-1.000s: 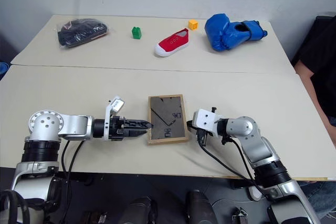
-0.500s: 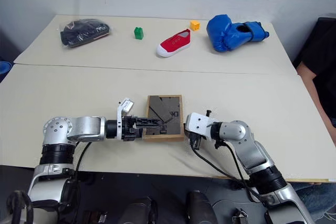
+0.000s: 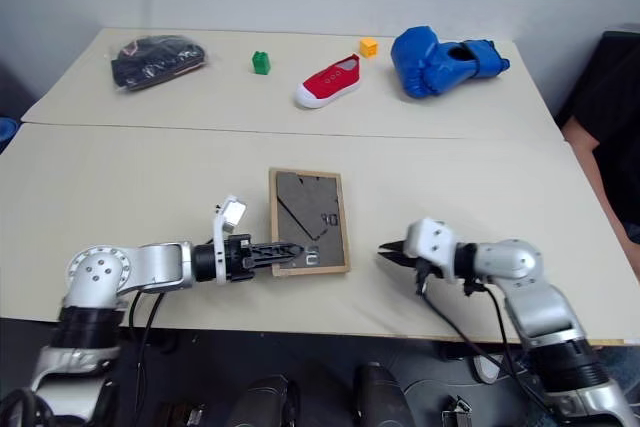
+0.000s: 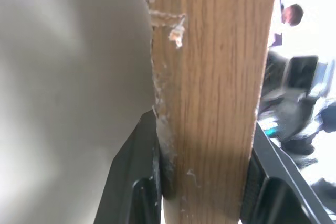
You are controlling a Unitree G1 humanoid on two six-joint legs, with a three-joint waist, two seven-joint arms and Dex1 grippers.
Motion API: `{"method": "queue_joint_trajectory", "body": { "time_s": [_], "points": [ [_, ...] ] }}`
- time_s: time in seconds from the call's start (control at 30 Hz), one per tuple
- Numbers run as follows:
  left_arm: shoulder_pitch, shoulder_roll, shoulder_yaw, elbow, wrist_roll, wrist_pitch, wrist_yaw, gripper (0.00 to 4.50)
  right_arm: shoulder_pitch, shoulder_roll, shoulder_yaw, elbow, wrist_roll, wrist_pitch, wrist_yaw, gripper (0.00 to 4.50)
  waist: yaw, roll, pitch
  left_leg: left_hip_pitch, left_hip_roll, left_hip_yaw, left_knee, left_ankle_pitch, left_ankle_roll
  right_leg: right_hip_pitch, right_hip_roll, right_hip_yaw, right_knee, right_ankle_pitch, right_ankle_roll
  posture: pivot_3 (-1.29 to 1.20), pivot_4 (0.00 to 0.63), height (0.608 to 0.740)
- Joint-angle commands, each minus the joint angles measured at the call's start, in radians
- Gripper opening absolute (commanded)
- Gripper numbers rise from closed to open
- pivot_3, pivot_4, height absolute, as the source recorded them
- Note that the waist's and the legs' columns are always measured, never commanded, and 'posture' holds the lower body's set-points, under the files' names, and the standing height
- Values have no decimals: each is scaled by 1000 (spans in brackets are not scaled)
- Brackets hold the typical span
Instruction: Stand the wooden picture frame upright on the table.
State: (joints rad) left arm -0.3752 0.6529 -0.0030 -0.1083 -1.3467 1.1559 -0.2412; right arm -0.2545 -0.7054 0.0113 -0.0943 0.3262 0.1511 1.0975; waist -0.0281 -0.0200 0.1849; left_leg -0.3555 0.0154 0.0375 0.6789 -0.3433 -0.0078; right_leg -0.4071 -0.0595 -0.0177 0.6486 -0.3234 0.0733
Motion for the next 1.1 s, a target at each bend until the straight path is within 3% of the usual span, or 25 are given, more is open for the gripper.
{"method": "queue_joint_trajectory", "body": {
  "time_s": [0.03, 0.13, 0.33, 0.67, 0.93, 1.1],
  "points": [
    [34, 105, -141, -98, 443, -407, -361, 1267, -83, 3, -76, -165, 292, 223, 27, 1543, -8, 2, 1, 2, 0, 1, -2, 0, -1, 0, 0, 1, 0, 0, 0, 0, 150, 740],
    [24, 70, -171, -38, 595, -555, -415, 1267, -194, 50, -35, -231, 354, 308, -15, 2589, 0, 4, 0, 5, 0, 2, -7, 3, -2, 0, 0, 3, 2, -1, -2, 0, 150, 740],
    [10, -7, -166, -20, 662, -579, -470, 1267, -372, 189, 93, -179, 266, 291, -67, 4484, 13, 4, 0, -1, 0, -2, -7, 2, 3, -3, -4, 1, 0, 0, -1, 0, 150, 740],
    [14, -32, -135, -12, 706, -545, -505, 1267, -416, 270, 150, -80, 183, 178, -22, 4484, 17, 4, 0, -7, -1, -2, 0, -2, 9, -5, -5, 0, -3, 1, 2, 0, 150, 740],
    [-13, -83, -10, -9, 543, -296, -458, 1267, -316, 185, 164, -231, 199, 109, 137, 4484, 17, 4, 0, -9, -1, -3, 1, -2, 9, -6, -5, 0, -3, 2, 3, 0, 150, 740],
    [-22, -80, 28, -10, 487, -199, -482, 1267, -264, 152, 134, -208, 138, -72, 178, 4484, 12, 4, 0, -11, 0, -4, 2, -2, 9, -7, -5, -2, -3, 2, 3, 0, 150, 740]
  ]
}}
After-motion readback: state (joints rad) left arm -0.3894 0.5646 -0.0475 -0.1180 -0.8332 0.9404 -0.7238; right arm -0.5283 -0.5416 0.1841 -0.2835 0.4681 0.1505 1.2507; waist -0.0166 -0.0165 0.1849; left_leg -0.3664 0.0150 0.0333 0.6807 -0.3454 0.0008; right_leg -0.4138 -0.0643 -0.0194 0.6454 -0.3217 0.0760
